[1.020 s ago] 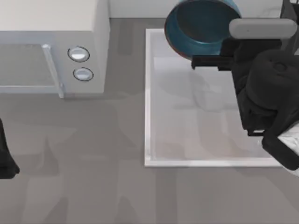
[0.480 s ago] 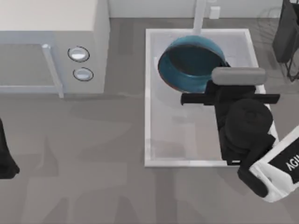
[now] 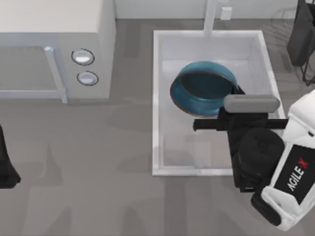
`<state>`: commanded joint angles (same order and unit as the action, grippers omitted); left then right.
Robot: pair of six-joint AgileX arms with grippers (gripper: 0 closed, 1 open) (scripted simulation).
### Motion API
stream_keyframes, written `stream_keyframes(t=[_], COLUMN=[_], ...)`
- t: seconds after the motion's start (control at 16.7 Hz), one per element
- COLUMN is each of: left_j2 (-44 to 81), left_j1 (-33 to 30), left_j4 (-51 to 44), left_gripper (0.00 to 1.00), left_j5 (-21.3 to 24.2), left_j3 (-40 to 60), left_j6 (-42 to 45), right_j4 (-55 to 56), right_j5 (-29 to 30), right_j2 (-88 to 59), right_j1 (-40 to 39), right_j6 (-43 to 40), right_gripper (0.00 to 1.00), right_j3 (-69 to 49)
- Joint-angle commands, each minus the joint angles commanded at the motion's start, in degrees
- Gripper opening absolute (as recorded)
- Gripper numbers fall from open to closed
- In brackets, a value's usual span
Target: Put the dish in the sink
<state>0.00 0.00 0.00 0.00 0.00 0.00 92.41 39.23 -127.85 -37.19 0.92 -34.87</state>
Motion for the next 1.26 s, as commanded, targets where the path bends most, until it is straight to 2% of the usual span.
stream_keyframes(t=[0.12,0.9,1.26], left_j2=[0.00,0.00,0.00], left_j1=[0.00,0.00,0.00], left_j4=[0.00,0.00,0.00], left_gripper=[1.00,1.00,1.00], left_j5=[0.00,0.00,0.00], left_j3=[0.00,0.00,0.00], left_j6=[0.00,0.00,0.00], right_j4=[0.00,0.00,0.00], right_j5=[0.00,0.00,0.00], right_j2=[0.00,0.00,0.00], right_j1=[0.00,0.00,0.00], right_j6=[0.00,0.00,0.00], right_gripper=[0.00,0.98,1.00], right_j3=[0.00,0.00,0.00])
